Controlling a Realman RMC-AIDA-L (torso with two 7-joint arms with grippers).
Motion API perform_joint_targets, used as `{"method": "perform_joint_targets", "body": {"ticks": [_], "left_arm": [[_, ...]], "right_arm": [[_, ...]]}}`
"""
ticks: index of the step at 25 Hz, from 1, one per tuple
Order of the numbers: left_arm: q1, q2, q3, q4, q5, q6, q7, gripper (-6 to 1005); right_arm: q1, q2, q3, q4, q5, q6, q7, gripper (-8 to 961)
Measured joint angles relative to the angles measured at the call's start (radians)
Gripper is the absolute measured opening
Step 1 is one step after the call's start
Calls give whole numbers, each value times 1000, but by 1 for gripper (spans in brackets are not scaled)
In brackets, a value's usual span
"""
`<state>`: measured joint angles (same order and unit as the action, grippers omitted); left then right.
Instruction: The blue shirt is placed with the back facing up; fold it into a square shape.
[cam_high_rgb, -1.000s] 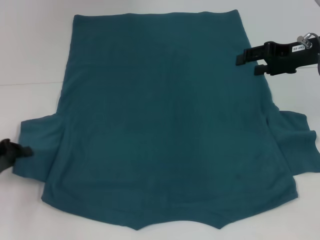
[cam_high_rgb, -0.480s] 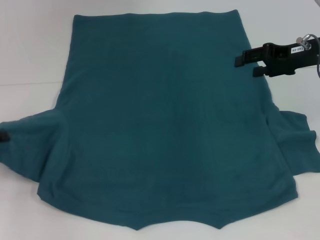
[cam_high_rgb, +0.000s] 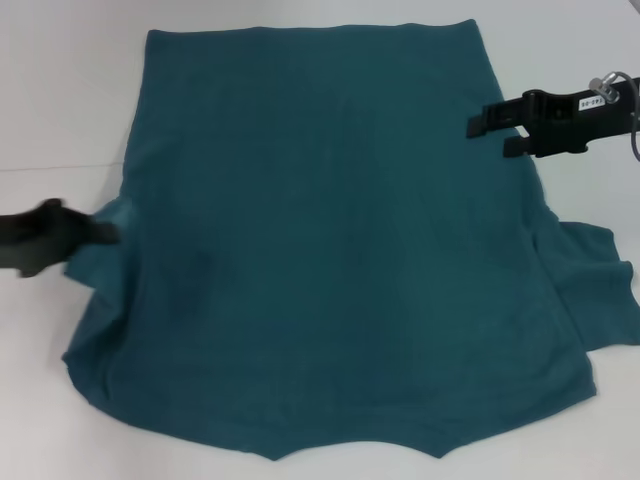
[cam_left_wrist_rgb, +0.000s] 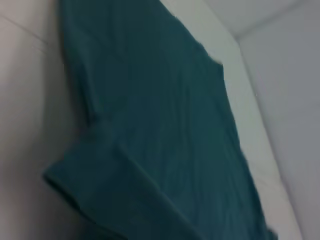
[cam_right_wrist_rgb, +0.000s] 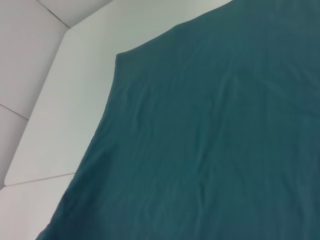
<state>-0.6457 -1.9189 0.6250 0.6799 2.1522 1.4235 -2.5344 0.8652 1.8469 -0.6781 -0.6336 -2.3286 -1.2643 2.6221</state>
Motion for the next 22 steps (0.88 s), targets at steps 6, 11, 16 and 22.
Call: {"method": "perform_joint_targets", "body": {"ticks": [6,11,16,22], "left_arm": [[-56,-36,182,-9,43,-76,-24,17],[-76,-68,262,17,119,-100,13,19],[-61,-107,312,93,127,-97,104,21],[-52,-131,316,131,131,-120,185,39]], "right_arm": [[0,2,-2,-1,0,0,-1,735],[0,2,-3,0,-2,2,-1,733],[-6,1,-3,2,-1,7,-1,732],[-13,2,-2,-1,0,7,-1,731]]}}
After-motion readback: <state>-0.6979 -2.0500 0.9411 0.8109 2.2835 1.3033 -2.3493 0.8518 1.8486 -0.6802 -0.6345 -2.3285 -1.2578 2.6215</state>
